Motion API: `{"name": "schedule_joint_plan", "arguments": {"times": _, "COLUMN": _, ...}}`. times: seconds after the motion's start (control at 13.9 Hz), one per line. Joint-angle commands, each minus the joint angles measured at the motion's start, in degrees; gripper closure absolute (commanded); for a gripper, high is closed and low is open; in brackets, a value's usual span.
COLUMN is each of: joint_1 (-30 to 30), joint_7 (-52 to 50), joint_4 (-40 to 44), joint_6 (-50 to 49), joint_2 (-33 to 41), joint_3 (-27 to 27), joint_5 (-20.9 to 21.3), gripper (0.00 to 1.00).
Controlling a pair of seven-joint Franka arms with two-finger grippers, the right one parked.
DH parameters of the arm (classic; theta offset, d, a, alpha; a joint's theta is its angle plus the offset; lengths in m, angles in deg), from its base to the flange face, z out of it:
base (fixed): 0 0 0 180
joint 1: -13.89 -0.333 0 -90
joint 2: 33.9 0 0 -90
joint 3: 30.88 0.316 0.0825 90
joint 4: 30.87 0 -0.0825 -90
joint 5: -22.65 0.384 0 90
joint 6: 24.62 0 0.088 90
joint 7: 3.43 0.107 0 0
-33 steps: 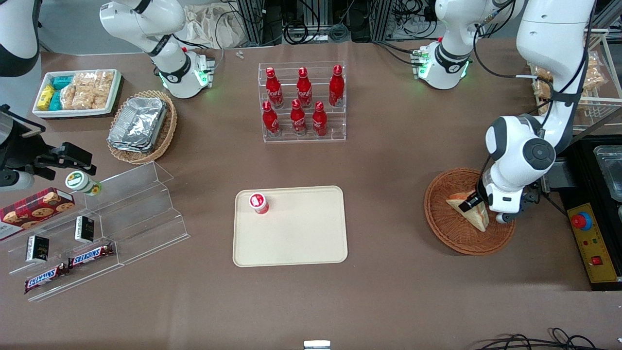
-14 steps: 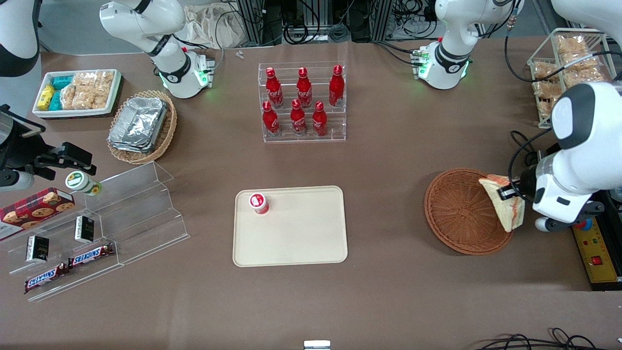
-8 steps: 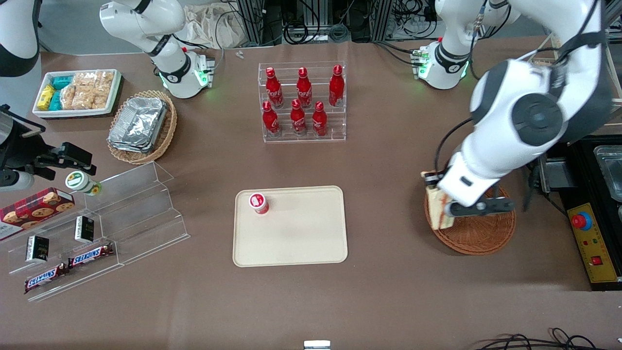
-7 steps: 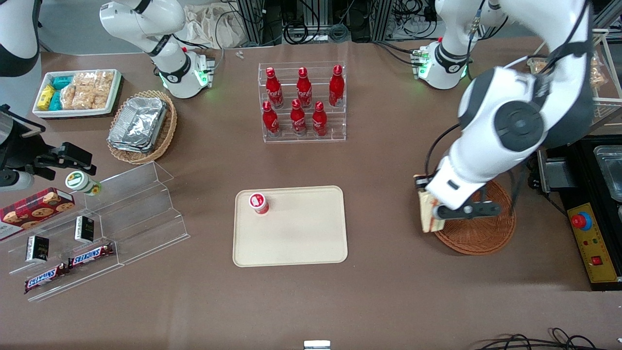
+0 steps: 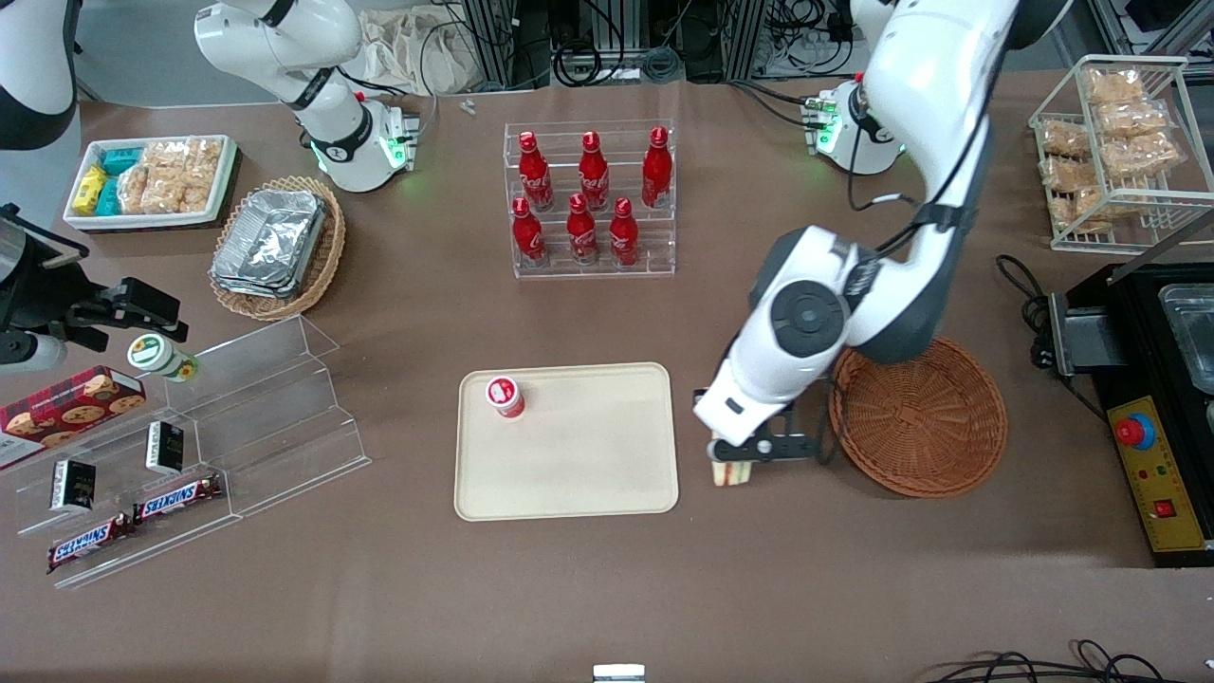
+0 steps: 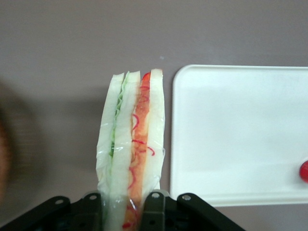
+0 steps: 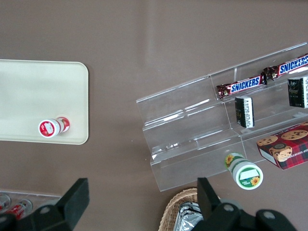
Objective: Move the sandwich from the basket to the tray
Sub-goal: 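Carry the held sandwich over to the cream tray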
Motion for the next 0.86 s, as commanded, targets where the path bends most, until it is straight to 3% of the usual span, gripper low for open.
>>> {"name": "schedule_joint_plan", "arguments": {"times": 0.0, "joint_1": 2.77, "joint_7": -4.76, "joint_4": 2.44, "joint_6": 2.84, "joint_2": -3.54, "joint_3": 0.65, "joint_5": 0.86, "gripper": 1.0}}
{"name": "schedule_joint_plan", "arguments": {"times": 0.29, "joint_1": 6.29, "joint_7": -10.83, "joint_4": 2.18, "joint_6": 8.03, "joint_2": -6.88, "joint_3": 0.83, "joint_5": 1.2, "gripper": 1.0}}
{"name": "schedule_joint_plan", "arguments": {"times": 0.79, "joint_1": 9.99, "joint_7": -17.95, "joint_4": 1.82, "joint_6": 12.96, "joint_2": -12.59, "joint_3": 0.83, "joint_5": 13.15, "gripper": 1.0}}
